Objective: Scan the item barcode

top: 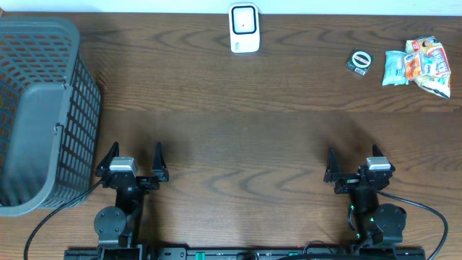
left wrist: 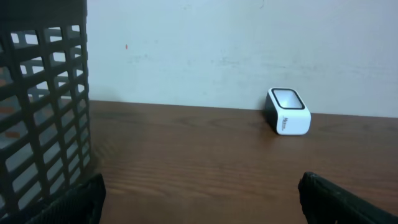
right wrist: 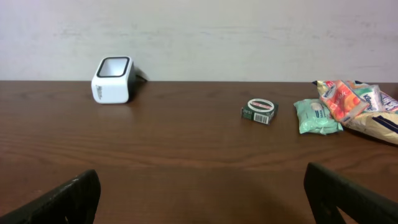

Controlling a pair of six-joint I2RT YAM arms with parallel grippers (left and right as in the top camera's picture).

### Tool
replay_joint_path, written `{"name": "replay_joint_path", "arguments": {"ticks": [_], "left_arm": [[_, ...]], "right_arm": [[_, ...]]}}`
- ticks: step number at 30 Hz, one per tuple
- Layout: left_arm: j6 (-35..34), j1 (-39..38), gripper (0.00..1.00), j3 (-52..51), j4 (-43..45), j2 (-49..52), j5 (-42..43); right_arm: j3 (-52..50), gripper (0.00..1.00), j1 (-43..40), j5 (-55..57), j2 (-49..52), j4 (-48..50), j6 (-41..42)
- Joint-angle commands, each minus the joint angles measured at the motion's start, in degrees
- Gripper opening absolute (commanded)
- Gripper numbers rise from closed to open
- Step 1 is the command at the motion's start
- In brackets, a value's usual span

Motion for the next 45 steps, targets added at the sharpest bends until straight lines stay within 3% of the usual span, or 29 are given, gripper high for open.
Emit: {"name": "replay_joint_path", "arguments": {"ticks": [1, 9, 17, 27, 32, 45], "left_arm": [[1.07, 0.26, 0.98, -0.17, -0.85, -0.55, 0.94], [2.58, 1.07, 0.98, -0.17, -9.11, -0.55, 2.45], [7.96, 1.14, 0.98, -0.17, -9.01, -0.55, 5.25], [4.76, 1.14, 0.98, -0.17, -9.4, -0.55, 3.23], [-0.72, 1.11, 0.98, -0.17, -9.73, -0.55, -0.59], [-0.39, 1.11, 0.98, -0.17, -9.84, -0.55, -0.55]], "right_arm": [[-0.04, 0.99, 0.46, 0.02, -0.39, -0.24, -0.63], [-0.04, 0.99, 0.46, 0.02, -0.39, -0.26, -0.63], [-0.04, 0.99, 0.46, 0.02, -0.39, -0.26, -0.63], [-0.04, 0.99, 0.46, 0.02, -0.39, -0.26, -0.63], [-0.04, 0.99, 0.46, 0.02, -0.39, -0.26, -0.63], [-0.04, 0.99, 0.46, 0.02, -0.39, -0.26, -0.63]]}}
